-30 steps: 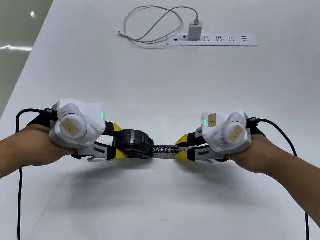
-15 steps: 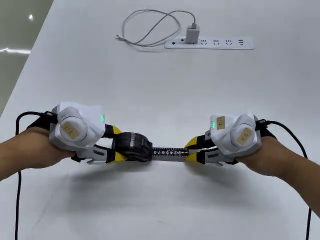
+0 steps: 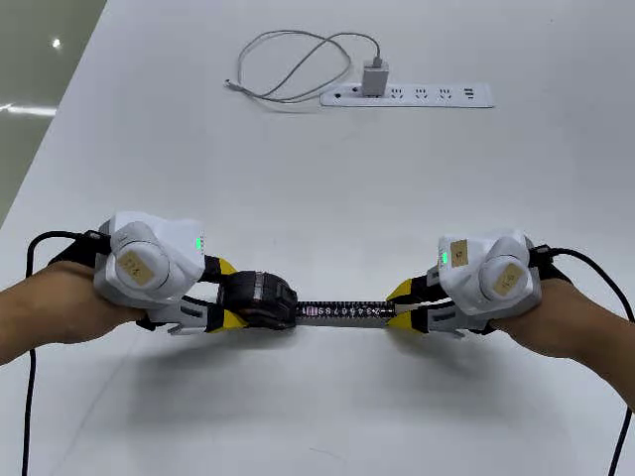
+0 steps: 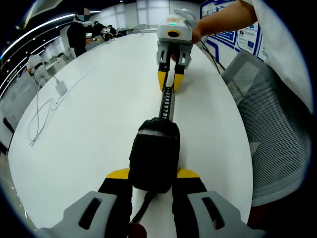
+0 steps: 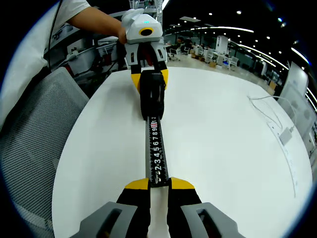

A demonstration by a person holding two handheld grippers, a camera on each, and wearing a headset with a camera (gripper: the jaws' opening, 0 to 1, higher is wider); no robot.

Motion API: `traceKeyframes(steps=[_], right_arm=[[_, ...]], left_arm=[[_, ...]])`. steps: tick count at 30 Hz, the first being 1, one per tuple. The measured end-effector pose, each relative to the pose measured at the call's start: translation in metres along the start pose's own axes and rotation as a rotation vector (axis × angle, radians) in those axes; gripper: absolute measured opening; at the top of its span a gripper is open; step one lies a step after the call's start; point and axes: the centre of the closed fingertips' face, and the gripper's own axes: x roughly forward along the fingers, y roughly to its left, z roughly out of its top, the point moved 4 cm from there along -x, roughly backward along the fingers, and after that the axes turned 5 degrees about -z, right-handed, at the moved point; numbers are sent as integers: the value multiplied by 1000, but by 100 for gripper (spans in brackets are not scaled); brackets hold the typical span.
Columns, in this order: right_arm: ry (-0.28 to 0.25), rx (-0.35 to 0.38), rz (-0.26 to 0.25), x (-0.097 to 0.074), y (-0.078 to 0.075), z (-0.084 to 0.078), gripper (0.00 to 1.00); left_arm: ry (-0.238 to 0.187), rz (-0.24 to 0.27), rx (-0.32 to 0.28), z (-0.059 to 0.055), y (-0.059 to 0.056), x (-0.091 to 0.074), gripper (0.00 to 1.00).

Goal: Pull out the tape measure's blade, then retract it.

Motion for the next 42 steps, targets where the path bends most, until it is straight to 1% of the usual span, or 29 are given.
traceKeyframes(steps=[9,25,42], right_arm=[[18,1,-4,-8,-3,-8,8],[46,2,-12,-23,-4,-24,8],[66,5,-18,-32,-7,-33,8]], left_arm=[[0,0,-2,-1,1,0,25],[-1,0,0,0,0,0,25],[-1,-1,-1,1,0,0,25]])
